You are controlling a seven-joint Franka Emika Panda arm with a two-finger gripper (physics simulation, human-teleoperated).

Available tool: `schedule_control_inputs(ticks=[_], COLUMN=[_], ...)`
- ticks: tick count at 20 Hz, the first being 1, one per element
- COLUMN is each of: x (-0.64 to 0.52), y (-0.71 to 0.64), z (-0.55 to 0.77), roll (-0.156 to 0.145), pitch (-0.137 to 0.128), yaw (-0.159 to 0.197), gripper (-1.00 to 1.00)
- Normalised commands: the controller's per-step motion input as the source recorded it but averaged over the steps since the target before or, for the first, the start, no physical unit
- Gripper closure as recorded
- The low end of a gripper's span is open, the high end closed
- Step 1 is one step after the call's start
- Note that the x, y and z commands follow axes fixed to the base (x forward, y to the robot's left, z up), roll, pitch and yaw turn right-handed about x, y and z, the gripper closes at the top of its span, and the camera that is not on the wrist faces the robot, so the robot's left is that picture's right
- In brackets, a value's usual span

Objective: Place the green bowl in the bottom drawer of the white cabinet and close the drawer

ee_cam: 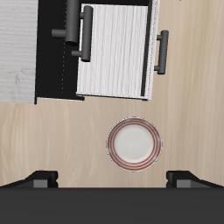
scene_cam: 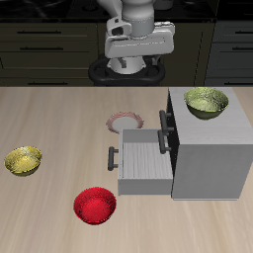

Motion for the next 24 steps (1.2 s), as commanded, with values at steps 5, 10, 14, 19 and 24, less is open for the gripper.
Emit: schedule_control_inputs(ticks=[5, 10, 14, 19, 24], x=[0.19, 0.40, 0.31, 0.25, 0.25], y=[0.18, 0.34, 0.18, 0.24, 0.22], z=[0.12, 0.30, 0.19, 0.26, 0.22], roll=[0.028, 0.010, -0.022, -0.009, 0.020], pitch=[-0.002, -0.017, 0.008, -0.019, -0.007], yaw=[0.005, 0.007, 0.000, -0.014, -0.004], gripper=[-1.00, -1.00, -1.00, -1.00, -1.00])
